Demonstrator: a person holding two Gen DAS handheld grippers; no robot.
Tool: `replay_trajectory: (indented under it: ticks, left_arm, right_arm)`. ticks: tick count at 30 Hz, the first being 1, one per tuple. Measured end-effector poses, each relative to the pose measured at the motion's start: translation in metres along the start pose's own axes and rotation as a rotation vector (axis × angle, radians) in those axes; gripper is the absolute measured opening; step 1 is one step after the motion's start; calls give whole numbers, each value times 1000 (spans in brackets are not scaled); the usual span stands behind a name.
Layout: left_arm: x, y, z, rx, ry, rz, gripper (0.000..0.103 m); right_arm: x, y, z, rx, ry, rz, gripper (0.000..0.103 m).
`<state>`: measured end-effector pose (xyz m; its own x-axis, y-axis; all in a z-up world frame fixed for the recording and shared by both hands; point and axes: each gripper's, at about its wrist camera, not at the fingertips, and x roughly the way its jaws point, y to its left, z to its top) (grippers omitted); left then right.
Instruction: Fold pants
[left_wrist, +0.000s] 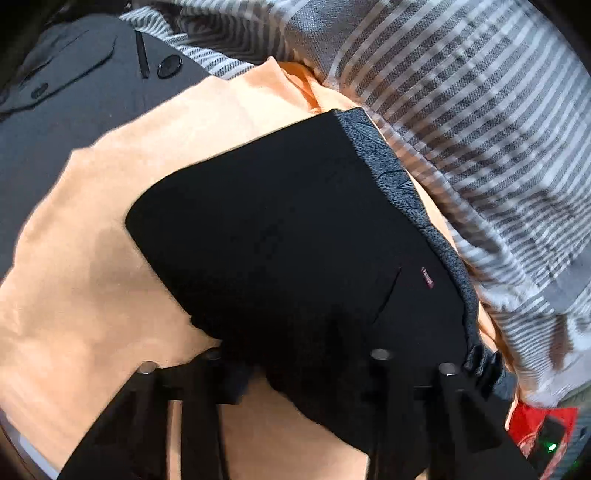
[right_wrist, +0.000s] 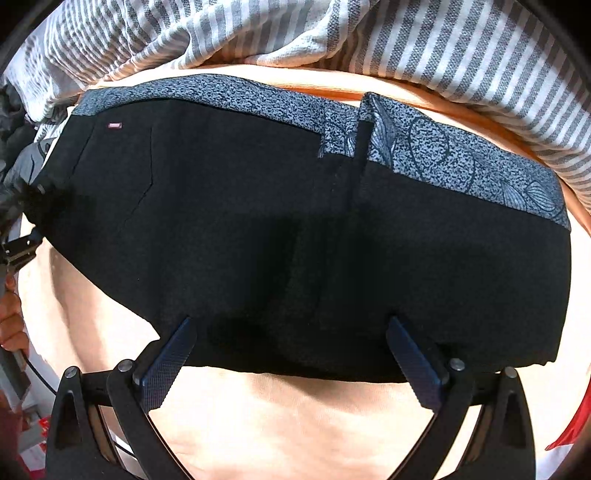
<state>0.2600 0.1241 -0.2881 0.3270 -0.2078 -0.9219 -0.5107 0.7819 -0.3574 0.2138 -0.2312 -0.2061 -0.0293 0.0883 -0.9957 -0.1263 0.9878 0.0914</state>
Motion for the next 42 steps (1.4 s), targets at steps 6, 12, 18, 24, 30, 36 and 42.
replay_trajectory:
  ticks: [6,12,18,24,30,36,42]
  left_arm:
    - [-29,-46,-15,222,-109,94,27]
    - [-52,-91,-38,475,-221,174,27]
    - [-54,-111,-48,605,-267,207,27]
    - [-60,-121,-57,681,-292,218,27]
    - [-60,-128,-59,708,-299,218,27]
    - [-66,-135,-65,727,-280,172,27]
    - [-88,-170,-85,812,-280,83,27]
  right_arm:
    - [-34,1,26,17,5,97,79]
    - [-81,46,93,-88,5,225,81]
    - [-97,124,165,-196,94,376,97]
    - [-88,214,197,-390,195,306,103]
    - [-46,255,196,-511,353,209,94]
    - [-49,214,192,-446,317,250,17]
    - [-95,144,177,-323,187,402,16]
